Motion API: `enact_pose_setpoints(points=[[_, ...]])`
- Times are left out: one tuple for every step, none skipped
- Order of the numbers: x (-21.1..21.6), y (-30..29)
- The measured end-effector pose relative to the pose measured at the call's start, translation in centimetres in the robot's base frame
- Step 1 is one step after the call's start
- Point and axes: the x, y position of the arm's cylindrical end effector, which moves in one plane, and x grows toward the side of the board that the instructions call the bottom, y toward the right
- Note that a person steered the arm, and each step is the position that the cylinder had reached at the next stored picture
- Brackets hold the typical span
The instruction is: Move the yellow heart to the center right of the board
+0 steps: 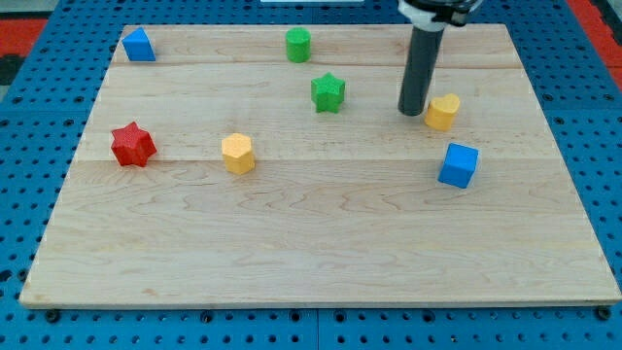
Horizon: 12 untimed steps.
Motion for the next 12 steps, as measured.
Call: enact_pose_setpoints(points=[[0.2, 4.4], [2.1, 5.2], [0.0, 5.1], [-2.0, 6.6], [-1.0, 9.3], [1.1, 9.1], [1.8, 8.5], [1.5, 10.2], [1.5, 9.4], [0.5, 5.5], [-6.7, 5.5], [-6.8, 4.6]])
